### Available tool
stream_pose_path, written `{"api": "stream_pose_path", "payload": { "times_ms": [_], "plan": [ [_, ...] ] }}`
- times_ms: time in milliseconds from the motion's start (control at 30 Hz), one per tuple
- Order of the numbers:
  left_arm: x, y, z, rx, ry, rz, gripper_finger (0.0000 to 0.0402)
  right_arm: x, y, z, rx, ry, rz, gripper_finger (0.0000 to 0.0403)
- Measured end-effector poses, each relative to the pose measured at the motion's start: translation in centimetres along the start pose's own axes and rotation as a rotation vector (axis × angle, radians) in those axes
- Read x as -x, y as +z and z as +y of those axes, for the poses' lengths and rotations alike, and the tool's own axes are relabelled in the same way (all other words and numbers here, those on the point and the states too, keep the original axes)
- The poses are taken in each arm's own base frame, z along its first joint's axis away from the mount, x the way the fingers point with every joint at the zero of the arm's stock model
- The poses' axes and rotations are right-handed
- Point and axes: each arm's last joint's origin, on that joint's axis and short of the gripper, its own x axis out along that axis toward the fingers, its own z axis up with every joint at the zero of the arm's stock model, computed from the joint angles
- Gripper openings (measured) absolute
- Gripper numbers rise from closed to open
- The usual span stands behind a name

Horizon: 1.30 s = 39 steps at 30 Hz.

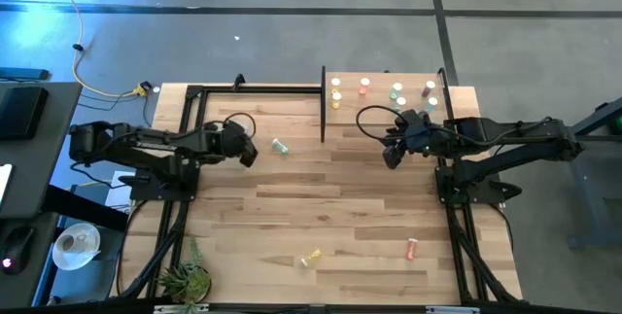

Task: Pick and place medicine bottles onto shelf by color
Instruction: Put the left pink pill bottle on the shelf aligned with the other pink pill bottle

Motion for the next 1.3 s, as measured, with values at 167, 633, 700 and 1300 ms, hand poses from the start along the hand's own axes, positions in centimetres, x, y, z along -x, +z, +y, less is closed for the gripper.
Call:
{"api": "stream_pose_path", "payload": {
  "times_ms": [167, 633, 700, 1300],
  "plan": [
    [2.6, 2.5, 0.1, -0.072, -0.104, -0.066, 0.0093, 0.0, 0.5, 0.5, 0.059, 0.076, -0.036, 0.0167],
    [8.6, 4.9, -3.1, -0.418, -0.647, -0.316, 0.0093, -0.9, 1.7, 3.1, 0.184, 0.409, -0.065, 0.0167],
    [9.1, 4.7, -3.7, -0.435, -0.695, -0.345, 0.0093, -1.5, 1.8, 3.7, 0.186, 0.445, -0.059, 0.0167],
    [8.8, 2.1, -8.4, -0.459, -0.77, -0.275, 0.0093, -7.5, 1.6, 8.2, 0.394, 0.537, -0.135, 0.0201]
  ]
}}
